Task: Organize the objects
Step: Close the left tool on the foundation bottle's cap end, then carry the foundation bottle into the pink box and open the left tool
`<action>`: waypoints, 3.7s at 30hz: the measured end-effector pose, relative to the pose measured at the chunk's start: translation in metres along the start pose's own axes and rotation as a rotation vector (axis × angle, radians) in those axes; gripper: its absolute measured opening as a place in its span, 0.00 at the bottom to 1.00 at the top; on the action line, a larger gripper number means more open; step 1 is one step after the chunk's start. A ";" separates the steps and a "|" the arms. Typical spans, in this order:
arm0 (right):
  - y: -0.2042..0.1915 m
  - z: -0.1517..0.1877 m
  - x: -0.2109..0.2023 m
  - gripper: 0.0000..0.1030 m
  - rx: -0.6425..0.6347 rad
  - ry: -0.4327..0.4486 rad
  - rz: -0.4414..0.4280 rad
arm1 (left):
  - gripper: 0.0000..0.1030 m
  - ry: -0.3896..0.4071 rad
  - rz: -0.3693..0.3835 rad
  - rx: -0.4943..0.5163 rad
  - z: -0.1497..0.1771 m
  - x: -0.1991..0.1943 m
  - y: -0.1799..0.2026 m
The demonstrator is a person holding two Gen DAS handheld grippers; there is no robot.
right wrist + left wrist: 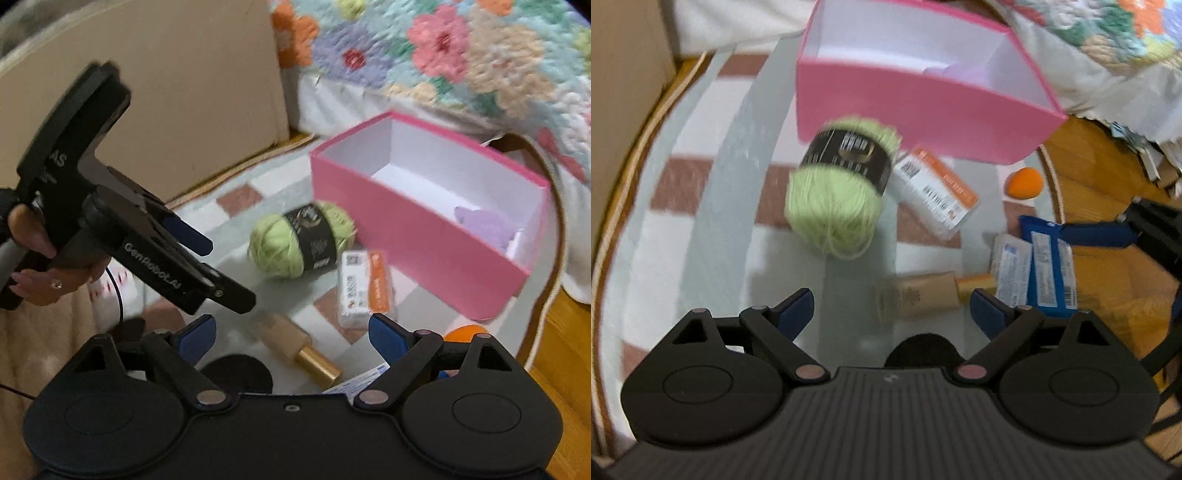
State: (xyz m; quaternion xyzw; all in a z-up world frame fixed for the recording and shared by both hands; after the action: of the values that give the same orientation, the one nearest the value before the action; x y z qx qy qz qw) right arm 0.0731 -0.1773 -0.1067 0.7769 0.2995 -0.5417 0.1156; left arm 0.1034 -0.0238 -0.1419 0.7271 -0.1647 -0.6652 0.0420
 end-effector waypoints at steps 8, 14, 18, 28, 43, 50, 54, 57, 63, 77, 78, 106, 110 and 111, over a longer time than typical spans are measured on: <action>-0.007 0.004 0.066 0.78 -0.077 -0.111 0.039 | 0.89 0.024 -0.019 -0.125 0.012 0.024 -0.008; -0.019 0.009 0.094 0.78 -0.205 -0.154 0.115 | 0.84 0.023 0.039 -0.128 0.020 0.040 -0.002; -0.007 0.005 0.101 0.77 -0.148 -0.154 0.069 | 0.67 0.038 0.079 -0.146 0.025 0.043 -0.002; -0.001 0.009 0.102 0.45 0.053 -0.227 0.018 | 0.25 0.126 0.212 -0.267 0.023 0.043 -0.014; -0.030 0.024 0.107 0.47 0.140 -0.166 0.012 | 0.36 0.083 0.259 -0.327 0.029 0.054 -0.016; -0.019 0.034 0.102 0.42 0.246 -0.099 -0.051 | 0.44 0.023 0.299 -0.340 0.034 0.064 -0.014; -0.008 0.041 0.100 0.42 0.368 -0.071 -0.151 | 0.43 0.047 0.274 -0.306 0.036 0.063 -0.007; -0.008 0.046 0.097 0.42 0.379 -0.051 -0.167 | 0.42 0.057 0.256 -0.277 0.038 0.059 -0.002; -0.024 0.038 0.082 0.42 0.360 -0.031 -0.157 | 0.42 0.063 0.234 -0.235 0.042 0.036 0.012; -0.012 -0.007 -0.015 0.42 0.292 0.027 -0.108 | 0.42 0.115 0.184 -0.049 -0.001 -0.068 0.071; -0.009 -0.013 -0.022 0.42 0.281 0.038 -0.096 | 0.42 0.122 0.181 -0.034 -0.008 -0.074 0.074; 0.181 -0.146 0.041 0.41 0.238 -0.033 0.090 | 0.38 0.068 0.183 -0.167 -0.252 0.005 0.063; 0.194 -0.146 0.066 0.41 0.246 -0.063 0.096 | 0.38 0.050 0.198 -0.189 -0.260 0.033 0.053; 0.198 -0.145 0.073 0.40 0.257 -0.075 0.092 | 0.37 0.041 0.195 -0.187 -0.262 0.039 0.052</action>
State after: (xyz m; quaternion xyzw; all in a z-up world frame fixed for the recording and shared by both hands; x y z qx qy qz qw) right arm 0.3191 -0.2362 -0.1453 0.7775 0.1872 -0.5983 0.0509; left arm 0.3531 -0.1260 -0.1352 0.7142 -0.1708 -0.6552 0.1773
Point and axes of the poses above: each gripper's, at about its wrist camera, not at the fingertips, and x roughly the way its jaws point, y to its right, z to its underside, the point moved 6 cm from there along x, roughly the way its jaws point, and after that the axes turned 14 degrees about -y, right-handed, at the moved point
